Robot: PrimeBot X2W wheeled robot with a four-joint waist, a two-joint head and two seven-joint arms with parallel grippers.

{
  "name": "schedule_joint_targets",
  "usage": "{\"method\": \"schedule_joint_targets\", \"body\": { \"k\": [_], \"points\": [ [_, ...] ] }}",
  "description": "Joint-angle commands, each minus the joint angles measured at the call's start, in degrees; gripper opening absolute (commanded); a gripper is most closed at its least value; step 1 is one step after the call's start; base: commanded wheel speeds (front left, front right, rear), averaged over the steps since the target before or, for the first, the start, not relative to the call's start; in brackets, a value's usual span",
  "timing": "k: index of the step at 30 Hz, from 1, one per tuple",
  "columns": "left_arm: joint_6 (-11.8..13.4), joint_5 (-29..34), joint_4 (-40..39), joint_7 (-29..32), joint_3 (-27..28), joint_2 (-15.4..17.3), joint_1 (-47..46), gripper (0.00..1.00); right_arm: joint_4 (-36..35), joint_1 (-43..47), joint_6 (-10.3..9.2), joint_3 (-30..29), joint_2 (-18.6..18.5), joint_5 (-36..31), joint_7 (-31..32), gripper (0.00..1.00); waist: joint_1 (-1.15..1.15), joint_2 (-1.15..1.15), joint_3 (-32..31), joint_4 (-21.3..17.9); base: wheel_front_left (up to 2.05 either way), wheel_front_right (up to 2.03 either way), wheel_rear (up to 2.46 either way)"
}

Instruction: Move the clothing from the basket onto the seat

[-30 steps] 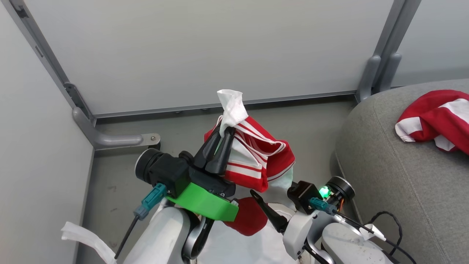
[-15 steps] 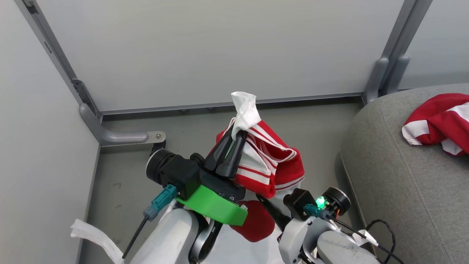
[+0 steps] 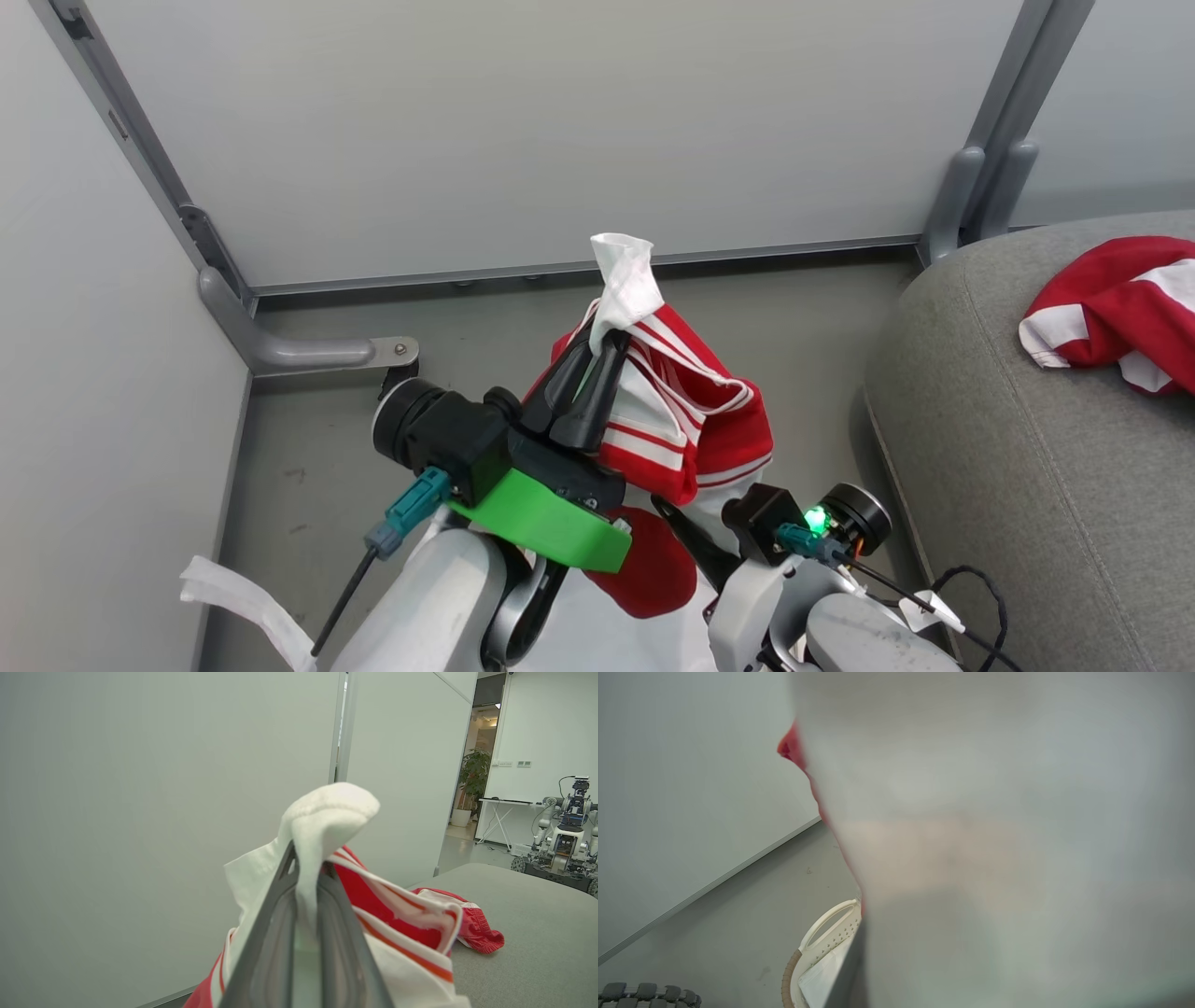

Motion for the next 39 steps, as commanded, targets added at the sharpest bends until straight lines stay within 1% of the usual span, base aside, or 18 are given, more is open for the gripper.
{"method": "schedule_joint_targets", "body": {
  "k": [1,6,7,8,13,18,27,39],
  "points": [
    [0.21,-0.04,0.10,-0.04,0.20,0.04,-0.20,0.00,-0.29,0.57,-0.08,-0.14,-0.08,0.11,-0.11,0.00,0.00,0.00,0.06,-0.07,0.00,0.00,0.00],
    [0.38,0.37,0.02,-0.04,0.72,0.04,-0.20,0.00,-1.08,0.61,-0.08,-0.55,-0.04,0.00,-0.11,0.00,0.00,0.00,0.39,-0.28,0.00,0.00,0.00],
    [0.50,0.44,-0.10,-0.04,0.89,0.04,-0.19,0.34,-1.26,0.63,-0.08,-0.69,-0.03,0.00,-0.11,0.00,0.00,0.00,0.47,-0.35,0.00,0.00,0.00],
    [0.63,0.66,0.44,-0.03,0.88,0.05,-0.01,1.00,-1.47,0.75,-0.08,-0.88,-0.01,0.00,-0.11,0.00,0.00,0.00,0.55,-0.49,0.00,0.00,0.00],
    [0.42,1.71,2.40,-0.03,1.78,0.05,0.88,1.00,-3.97,1.20,-0.08,-1.39,-0.01,-0.36,-0.11,0.00,0.00,0.00,0.82,-2.71,0.00,0.00,0.00],
    [0.07,3.24,4.18,-0.03,3.96,0.04,2.03,1.00,-7.54,1.75,-0.08,-2.30,0.00,-0.36,-0.12,0.00,0.00,0.00,1.12,-7.20,0.00,0.00,0.00],
    [-0.55,4.72,5.37,-0.03,6.05,0.06,3.63,1.00,-13.56,3.42,-0.08,-5.27,0.06,-0.36,-0.12,0.00,0.00,0.00,2.44,-17.97,0.00,0.00,0.00],
    [-1.33,6.93,5.60,-0.03,7.60,0.10,5.34,1.00,-17.96,5.53,-0.08,-8.28,-0.17,-0.48,-0.12,0.00,0.00,0.00,3.89,-32.69,0.00,0.00,0.00]
  ]
}}
